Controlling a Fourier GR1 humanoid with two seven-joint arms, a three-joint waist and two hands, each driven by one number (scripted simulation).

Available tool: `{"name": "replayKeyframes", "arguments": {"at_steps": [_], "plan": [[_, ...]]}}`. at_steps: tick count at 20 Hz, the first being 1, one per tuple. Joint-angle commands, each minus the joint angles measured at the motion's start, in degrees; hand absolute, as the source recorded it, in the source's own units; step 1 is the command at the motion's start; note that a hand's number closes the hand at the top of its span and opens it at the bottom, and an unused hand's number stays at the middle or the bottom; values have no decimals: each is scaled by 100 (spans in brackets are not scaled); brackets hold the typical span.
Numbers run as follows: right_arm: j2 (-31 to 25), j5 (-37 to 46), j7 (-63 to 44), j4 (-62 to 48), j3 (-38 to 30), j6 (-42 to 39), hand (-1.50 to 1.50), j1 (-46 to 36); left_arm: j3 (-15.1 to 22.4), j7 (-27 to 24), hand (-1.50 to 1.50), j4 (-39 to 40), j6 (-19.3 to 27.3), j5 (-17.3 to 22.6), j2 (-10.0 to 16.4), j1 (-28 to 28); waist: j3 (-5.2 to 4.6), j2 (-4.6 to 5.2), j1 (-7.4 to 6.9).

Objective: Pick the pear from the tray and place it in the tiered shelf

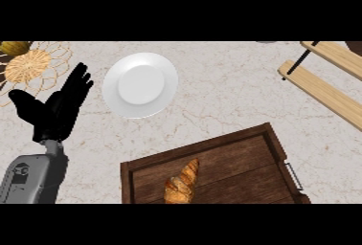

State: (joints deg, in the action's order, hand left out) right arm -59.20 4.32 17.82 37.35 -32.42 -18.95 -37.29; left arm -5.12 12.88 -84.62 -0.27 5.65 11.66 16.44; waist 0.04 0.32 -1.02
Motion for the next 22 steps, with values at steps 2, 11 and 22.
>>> {"name": "replayKeyframes", "arguments": {"at_steps": [2, 11, 22], "plan": [[-557, -215, 72, -1003, -70, -1310, -150, -20, 228, 230, 0, -388, 177, -143, -180, -117, 14, 2, -42], [-1951, -315, 699, -2139, -487, -2631, -150, 282, -49, 152, 0, -286, 10, 67, -6, -101, 37, 41, -27], [-1918, -451, 2014, -1667, -515, -3329, -150, 1157, -259, -55, 0, -187, 19, 78, 96, -237, 59, -19, 219]]}}
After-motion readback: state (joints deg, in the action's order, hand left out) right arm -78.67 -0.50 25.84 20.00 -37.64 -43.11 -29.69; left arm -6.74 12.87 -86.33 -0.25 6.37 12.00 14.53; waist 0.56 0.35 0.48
